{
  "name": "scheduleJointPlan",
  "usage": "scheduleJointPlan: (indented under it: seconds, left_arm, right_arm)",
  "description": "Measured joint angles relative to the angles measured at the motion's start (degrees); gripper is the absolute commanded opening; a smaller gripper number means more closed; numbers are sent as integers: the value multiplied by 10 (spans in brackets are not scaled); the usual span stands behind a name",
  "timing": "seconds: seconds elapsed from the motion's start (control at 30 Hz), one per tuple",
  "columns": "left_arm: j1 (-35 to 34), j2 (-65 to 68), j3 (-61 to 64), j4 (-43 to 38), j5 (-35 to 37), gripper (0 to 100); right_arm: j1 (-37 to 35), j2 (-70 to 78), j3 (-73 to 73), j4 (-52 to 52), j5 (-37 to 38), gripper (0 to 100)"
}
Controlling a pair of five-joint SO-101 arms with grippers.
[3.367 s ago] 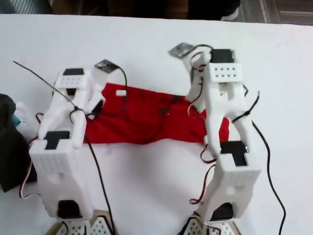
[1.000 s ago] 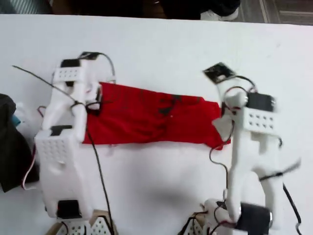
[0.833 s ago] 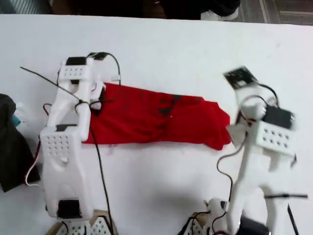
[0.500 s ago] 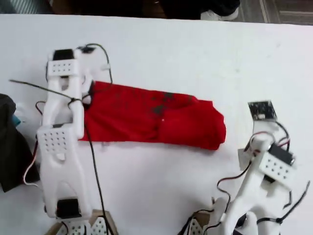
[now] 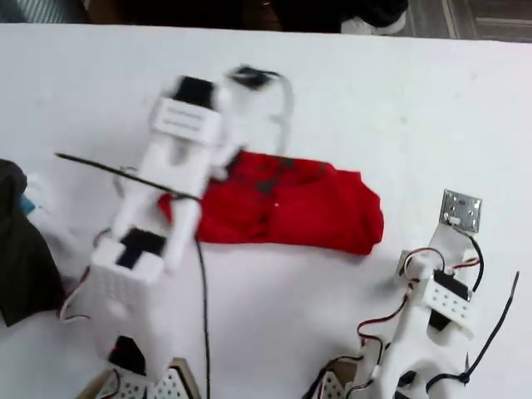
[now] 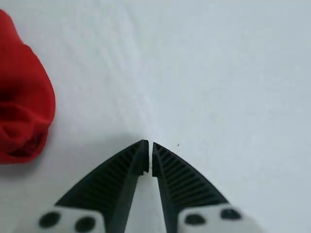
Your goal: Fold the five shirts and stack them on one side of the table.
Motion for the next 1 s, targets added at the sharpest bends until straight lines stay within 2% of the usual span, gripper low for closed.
scheduleJointPlan:
  seconds: [0.17, 0.33, 0.73, 1.0]
  left_arm:
    - [108, -20, 0, -25, -14, 24]
    - [166, -20, 1, -92, -17, 24]
    - [252, -20, 8, -221, -17, 24]
    - [264, -16, 10, -261, 36, 24]
  right_arm:
    - [0, 0, 2, -1, 0, 19]
    - [1, 0, 1, -1, 0, 19]
    - [0, 0, 1, -1, 0, 19]
    - [0, 0, 1, -1, 0, 19]
